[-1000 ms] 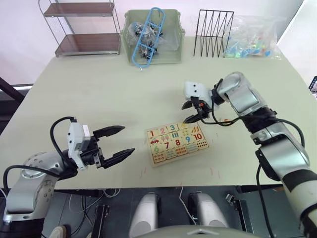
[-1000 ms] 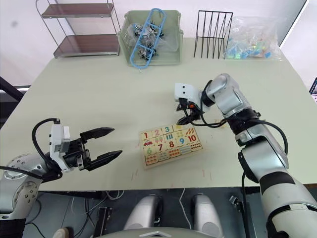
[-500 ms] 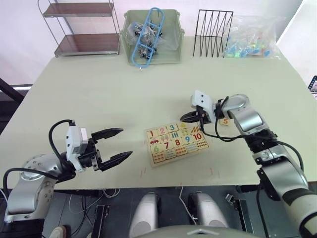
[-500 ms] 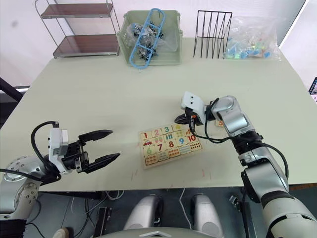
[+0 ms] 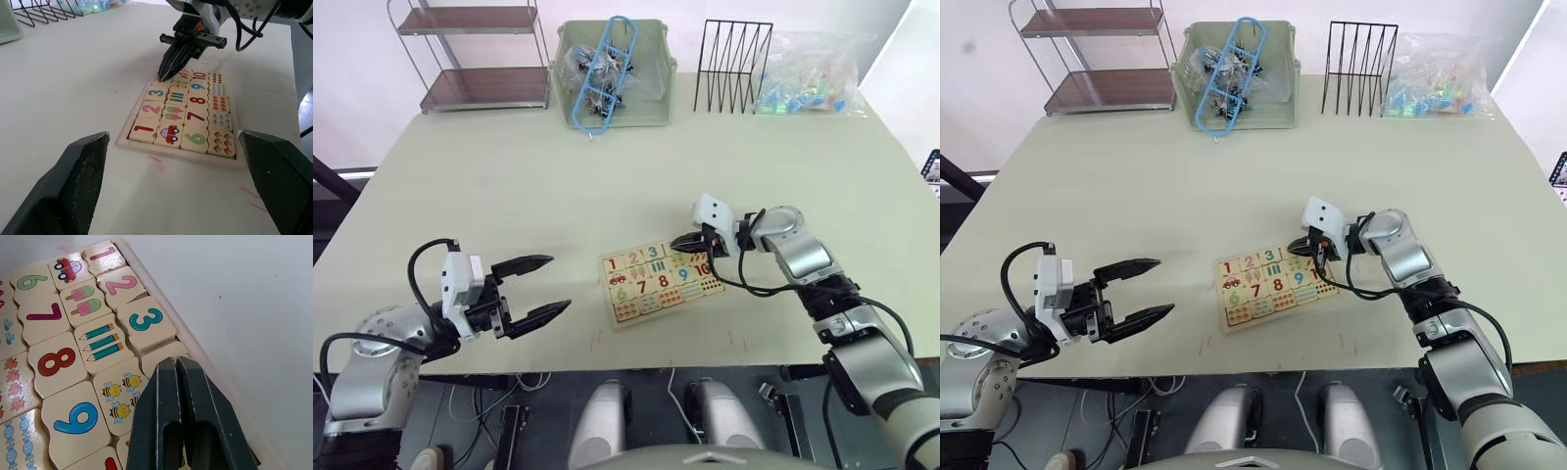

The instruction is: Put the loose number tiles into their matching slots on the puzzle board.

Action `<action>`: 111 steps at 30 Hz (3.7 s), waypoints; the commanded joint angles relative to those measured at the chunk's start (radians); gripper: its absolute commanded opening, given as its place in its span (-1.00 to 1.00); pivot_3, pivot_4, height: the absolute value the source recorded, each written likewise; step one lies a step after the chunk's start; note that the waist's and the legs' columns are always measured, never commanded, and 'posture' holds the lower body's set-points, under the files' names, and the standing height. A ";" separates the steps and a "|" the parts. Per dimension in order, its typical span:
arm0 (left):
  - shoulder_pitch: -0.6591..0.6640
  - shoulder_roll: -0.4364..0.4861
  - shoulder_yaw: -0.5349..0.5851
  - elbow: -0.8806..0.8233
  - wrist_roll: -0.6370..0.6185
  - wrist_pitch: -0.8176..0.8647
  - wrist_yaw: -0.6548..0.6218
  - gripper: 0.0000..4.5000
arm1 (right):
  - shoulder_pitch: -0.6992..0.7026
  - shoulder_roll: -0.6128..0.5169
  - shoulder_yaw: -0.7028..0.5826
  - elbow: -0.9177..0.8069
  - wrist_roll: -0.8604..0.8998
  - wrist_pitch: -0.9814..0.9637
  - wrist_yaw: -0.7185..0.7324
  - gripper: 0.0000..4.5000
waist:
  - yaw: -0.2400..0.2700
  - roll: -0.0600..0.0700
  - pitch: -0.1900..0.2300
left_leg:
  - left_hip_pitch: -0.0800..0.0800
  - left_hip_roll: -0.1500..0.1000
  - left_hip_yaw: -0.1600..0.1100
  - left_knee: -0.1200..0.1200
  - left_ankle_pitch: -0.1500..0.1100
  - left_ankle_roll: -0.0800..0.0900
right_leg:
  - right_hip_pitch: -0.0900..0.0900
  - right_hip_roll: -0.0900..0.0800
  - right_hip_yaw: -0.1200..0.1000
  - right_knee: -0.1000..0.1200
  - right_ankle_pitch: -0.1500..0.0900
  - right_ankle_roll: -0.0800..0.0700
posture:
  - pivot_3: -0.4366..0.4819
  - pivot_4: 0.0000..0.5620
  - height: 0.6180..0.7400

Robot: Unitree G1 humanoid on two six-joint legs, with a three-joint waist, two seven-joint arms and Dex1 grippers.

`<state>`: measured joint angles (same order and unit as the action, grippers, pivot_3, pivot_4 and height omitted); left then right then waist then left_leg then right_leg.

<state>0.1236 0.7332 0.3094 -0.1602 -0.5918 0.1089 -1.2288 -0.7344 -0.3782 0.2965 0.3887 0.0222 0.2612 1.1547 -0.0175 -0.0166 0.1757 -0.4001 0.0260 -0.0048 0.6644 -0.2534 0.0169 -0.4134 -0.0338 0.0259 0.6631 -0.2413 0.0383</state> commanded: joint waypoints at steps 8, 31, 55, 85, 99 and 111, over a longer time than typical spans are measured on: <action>-0.022 -0.023 0.020 0.057 0.024 -0.085 -0.002 1.00 | 0.068 0.016 -0.120 -0.130 0.150 -0.040 -0.028 -0.97 | 0.002 0.000 0.000 | -0.001 0.000 0.000 0.000 0.000 0.000 | 0.000 0.000 0.000 0.000 0.000 0.000 | -0.05 -0.47 0.99; 0.035 -0.133 0.047 0.128 0.041 -0.112 0.113 1.00 | 0.512 -0.112 -0.548 -0.532 0.393 -0.060 -0.283 0.61 | 0.005 -0.001 0.000 | 0.000 0.000 0.001 0.000 0.000 0.000 | 0.001 0.000 0.001 0.000 0.000 0.000 | -0.05 -0.47 0.99; 0.108 -0.139 0.057 0.056 0.064 -0.068 0.254 1.00 | 1.099 -0.027 -0.735 -0.675 0.460 -0.259 -0.376 0.92 | 0.005 -0.001 -0.001 | 0.002 0.003 0.003 0.002 0.000 0.000 | 0.002 0.001 0.004 -0.001 -0.003 -0.001 | -0.05 -0.47 0.99; 0.091 -0.111 0.046 -0.013 0.071 -0.009 0.298 1.00 | 1.065 -0.044 -0.662 -0.622 0.426 -0.316 -0.384 0.92 | 0.006 -0.001 -0.001 | 0.002 0.002 0.003 0.002 0.000 0.000 | 0.002 0.001 0.004 0.000 -0.003 -0.002 | -0.05 -0.47 0.99; 0.092 -0.098 0.053 0.005 0.069 -0.018 0.260 1.00 | 1.038 -0.051 -0.644 -0.619 0.435 -0.298 -0.382 0.92 | 0.006 -0.001 -0.001 | 0.002 0.002 0.003 0.002 0.000 0.000 | 0.002 0.001 0.004 0.000 -0.002 -0.002 | -0.05 -0.47 0.99; 0.083 -0.071 0.061 0.071 0.060 -0.088 0.113 1.00 | 0.948 -0.107 -0.627 -0.542 0.449 -0.290 -0.319 0.92 | 0.002 -0.001 -0.001 | 0.002 0.002 0.004 0.002 0.000 0.000 | 0.002 0.002 0.004 0.000 -0.002 -0.003 | -0.05 -0.47 0.99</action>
<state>0.2088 0.6454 0.3438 -0.0851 -0.5146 0.0506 -1.0872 0.2336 -0.4669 -0.3222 -0.1435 0.4508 -0.0247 0.8174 -0.0151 -0.0179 0.1747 -0.3976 0.0273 -0.0005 0.6665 -0.2535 0.0170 -0.4112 -0.0316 0.0302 0.6629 -0.2437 0.0358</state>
